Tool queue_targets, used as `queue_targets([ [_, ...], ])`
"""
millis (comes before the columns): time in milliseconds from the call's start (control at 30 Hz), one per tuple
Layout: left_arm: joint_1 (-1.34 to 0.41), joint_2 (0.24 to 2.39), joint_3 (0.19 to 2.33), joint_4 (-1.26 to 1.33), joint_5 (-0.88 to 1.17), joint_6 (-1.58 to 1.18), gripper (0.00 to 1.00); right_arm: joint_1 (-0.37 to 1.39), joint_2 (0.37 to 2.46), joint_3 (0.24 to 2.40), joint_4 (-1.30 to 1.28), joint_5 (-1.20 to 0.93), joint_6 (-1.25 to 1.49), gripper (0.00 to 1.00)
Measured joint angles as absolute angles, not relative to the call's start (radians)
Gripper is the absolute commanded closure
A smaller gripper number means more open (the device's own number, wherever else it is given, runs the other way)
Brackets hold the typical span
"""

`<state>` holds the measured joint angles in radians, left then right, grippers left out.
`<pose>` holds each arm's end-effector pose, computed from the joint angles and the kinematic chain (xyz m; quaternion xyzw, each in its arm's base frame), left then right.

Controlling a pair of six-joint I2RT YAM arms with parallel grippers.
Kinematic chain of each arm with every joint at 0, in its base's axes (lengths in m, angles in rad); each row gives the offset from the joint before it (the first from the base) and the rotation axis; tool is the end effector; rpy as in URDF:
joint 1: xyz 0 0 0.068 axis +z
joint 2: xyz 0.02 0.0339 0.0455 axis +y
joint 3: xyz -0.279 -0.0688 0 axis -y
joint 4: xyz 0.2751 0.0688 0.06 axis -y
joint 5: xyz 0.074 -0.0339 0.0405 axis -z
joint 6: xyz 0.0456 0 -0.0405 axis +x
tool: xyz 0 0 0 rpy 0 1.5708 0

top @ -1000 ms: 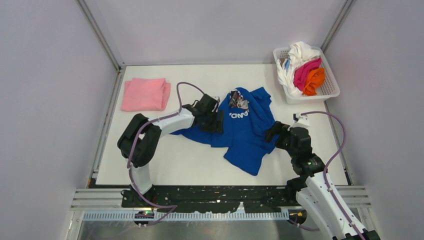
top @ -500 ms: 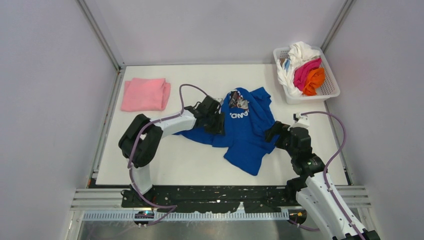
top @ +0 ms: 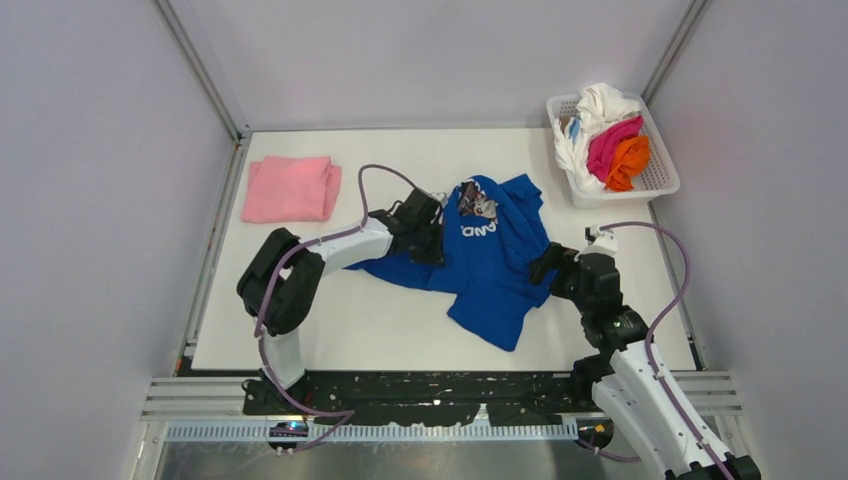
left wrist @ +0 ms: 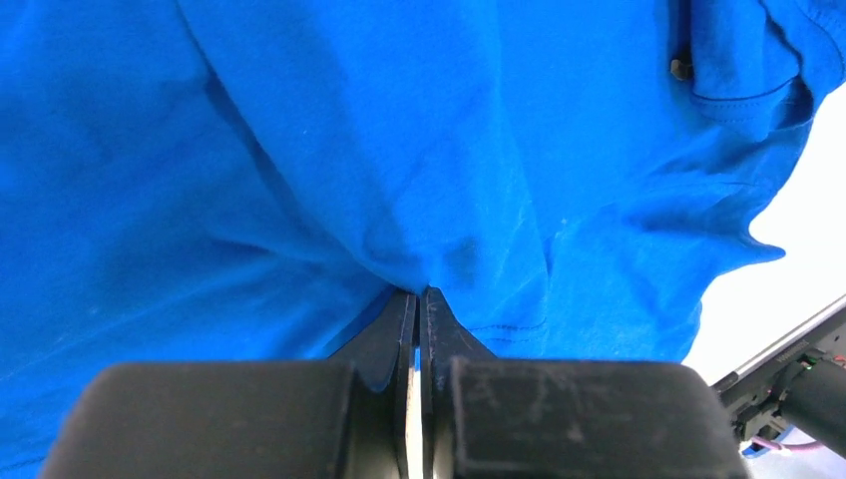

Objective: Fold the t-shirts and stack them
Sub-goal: Flatten out the tshirt

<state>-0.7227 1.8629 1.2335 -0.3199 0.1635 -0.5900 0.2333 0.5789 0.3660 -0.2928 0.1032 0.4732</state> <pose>0.3156 -0.2882 0.1705 0.0878 0.9452 -0.2476 0.1940 0.1689 0.0353 0.2088 0.1290 0.8511 0.1337 0.4911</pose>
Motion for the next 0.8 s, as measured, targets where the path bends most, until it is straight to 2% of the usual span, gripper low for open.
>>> queue_targets([
  [133, -0.723, 1.816, 1.234, -0.36, 0.078, -0.561, 1.0, 0.234, 0.625, 0.365, -0.292, 0.105, 0.473, 0.05],
  [367, -0.725, 1.579, 1.234, -0.459, -0.228, -0.462, 1.0, 0.233, 0.77, 0.369, -0.263, 0.121, 0.473, 0.01],
  [467, -0.721, 1.507, 1.243, -0.492, -0.353, -0.427, 1.0, 0.233, 0.874, 0.397, -0.231, 0.129, 0.473, 0.02],
  [600, -0.703, 1.481, 1.261, -0.527, -0.469, -0.384, 1.0, 0.233, 1.048, 0.499, -0.177, 0.154, 0.465, 0.03],
  [800, -0.638, 1.481, 1.266, -0.56, -0.513, -0.355, 1.0, 0.223, 1.348, 0.758, -0.093, 0.199, 0.412, 0.08],
])
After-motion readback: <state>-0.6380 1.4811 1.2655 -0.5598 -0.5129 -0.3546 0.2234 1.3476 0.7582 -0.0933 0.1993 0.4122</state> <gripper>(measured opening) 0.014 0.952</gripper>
